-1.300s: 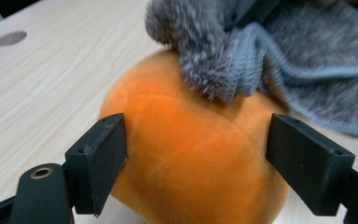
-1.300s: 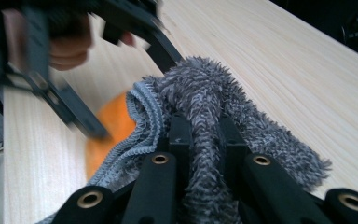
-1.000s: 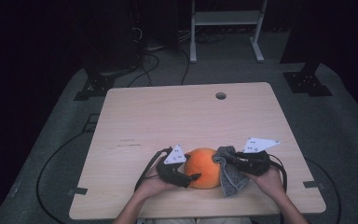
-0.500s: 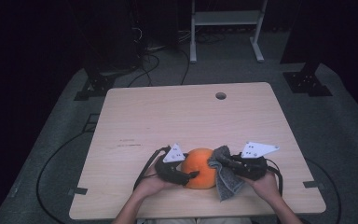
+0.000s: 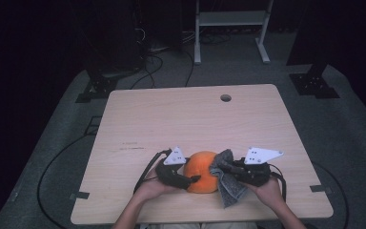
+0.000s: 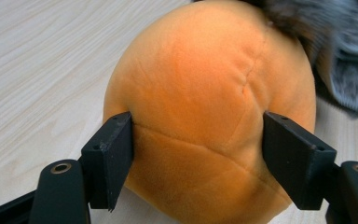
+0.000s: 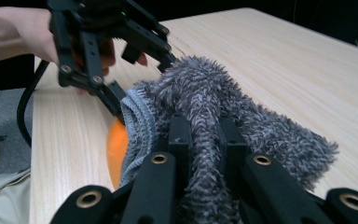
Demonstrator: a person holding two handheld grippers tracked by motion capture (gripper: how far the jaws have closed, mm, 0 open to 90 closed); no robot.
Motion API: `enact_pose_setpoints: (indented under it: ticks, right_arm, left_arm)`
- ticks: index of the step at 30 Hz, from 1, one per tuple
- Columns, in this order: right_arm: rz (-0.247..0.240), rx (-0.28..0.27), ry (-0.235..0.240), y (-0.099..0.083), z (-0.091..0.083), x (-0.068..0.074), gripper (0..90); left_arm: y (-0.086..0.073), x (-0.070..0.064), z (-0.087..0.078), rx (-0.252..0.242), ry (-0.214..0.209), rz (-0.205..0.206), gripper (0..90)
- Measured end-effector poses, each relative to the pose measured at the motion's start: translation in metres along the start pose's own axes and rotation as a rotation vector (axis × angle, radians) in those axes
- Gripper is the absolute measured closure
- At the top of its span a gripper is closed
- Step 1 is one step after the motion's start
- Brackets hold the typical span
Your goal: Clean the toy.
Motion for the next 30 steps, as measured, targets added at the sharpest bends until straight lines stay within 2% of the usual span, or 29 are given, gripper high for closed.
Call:
enact_pose_setpoints:
  ticks: [1, 6, 8, 9, 10, 11, 12, 14, 16, 17, 18, 19, 21, 22, 23, 24, 28, 29, 30]
  right_arm:
    - [0.004, 0.018, -0.019, -0.005, -0.001, -0.006, 78.9]
    - [0.05, 0.06, -0.04, -0.018, -0.006, -0.019, 78.9]
    - [0.038, -0.014, -0.019, -0.003, -0.011, -0.01, 78.9]
    - [0.038, -0.014, -0.019, -0.003, -0.011, -0.01, 78.9]
    - [0.035, -0.047, 0.013, 0.007, -0.009, -0.002, 78.8]
    - [0.034, -0.033, 0.033, 0.008, -0.006, 0.002, 78.8]
    - [0.034, -0.033, 0.033, 0.008, -0.006, 0.002, 78.8]
    - [-0.001, -0.002, 0.032, 0.004, 0.001, 0.009, 78.9]
    - [-0.003, -0.008, 0.059, 0.005, 0.003, 0.015, 78.8]
    - [-0.012, -0.008, 0.069, 0.005, 0.004, 0.017, 78.5]
    - [-0.012, -0.008, 0.069, 0.005, 0.004, 0.017, 78.5]
    - [-0.009, -0.003, 0.078, 0.004, 0.003, 0.018, 78.4]
    - [-0.022, 0.008, 0.066, 0.0, 0.003, 0.015, 78.5]
    - [-0.014, 0.012, 0.065, -0.003, 0.002, 0.013, 78.5]
    - [0.02, 0.014, 0.07, -0.007, 0.001, 0.006, 78.5]
    - [0.02, 0.014, 0.07, -0.007, 0.001, 0.006, 78.5]
    - [0.047, 0.055, 0.013, -0.02, -0.001, -0.013, 78.5]
    - [0.082, 0.076, -0.001, -0.027, -0.003, -0.021, 78.6]
    - [0.082, 0.076, -0.001, -0.027, -0.003, -0.021, 78.6]
  left_arm:
    - [0.0, 0.0, 0.0, 0.0, 0.0, 0.001, 27.5]
    - [0.0, 0.0, 0.001, 0.0, -0.007, 0.004, 27.5]
    - [0.001, 0.0, 0.001, -0.001, -0.009, 0.003, 27.1]
    - [0.002, -0.001, 0.001, -0.008, -0.003, 0.006, 27.1]
    - [0.004, -0.001, 0.001, -0.015, 0.005, 0.007, 22.0]
    - [0.008, -0.002, 0.0, -0.027, 0.006, -0.004, 18.4]
    - [0.014, -0.004, -0.002, -0.039, 0.003, -0.006, 18.4]
    - [0.025, -0.008, -0.005, -0.065, 0.01, 0.017, 12.9]
    - [0.028, -0.008, -0.001, -0.044, 0.01, 0.027, 8.3]
    - [0.023, -0.005, 0.008, 0.005, 0.002, 0.006, 4.9]
    - [0.023, -0.005, 0.008, 0.005, 0.002, 0.006, 5.4]
    - [0.02, -0.004, 0.012, 0.01, -0.019, -0.025, 5.4]
    - [0.014, -0.003, 0.013, -0.013, -0.012, -0.026, 10.0]
    - [0.012, -0.003, 0.012, -0.024, -0.013, -0.025, 12.7]
    - [0.01, -0.002, 0.01, -0.02, -0.009, -0.031, 14.9]
    - [0.01, -0.002, 0.01, -0.02, -0.009, -0.031, 16.4]
    - [0.007, 0.0, 0.007, -0.011, -0.003, -0.026, 20.3]
    - [0.005, 0.0, 0.006, -0.017, 0.0, -0.023, 22.5]
    - [0.005, 0.0, 0.006, -0.017, 0.0, -0.023, 23.4]
Point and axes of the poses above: each handheld gripper's, and its own axes: z roughly forward along the jaws, y roughly out of its top, x roughly to its left, the point moved 8 cm from there along z, roughly forward along the jaws, and after that the axes turned 7 degrees about -y, right-handed, at the moved point
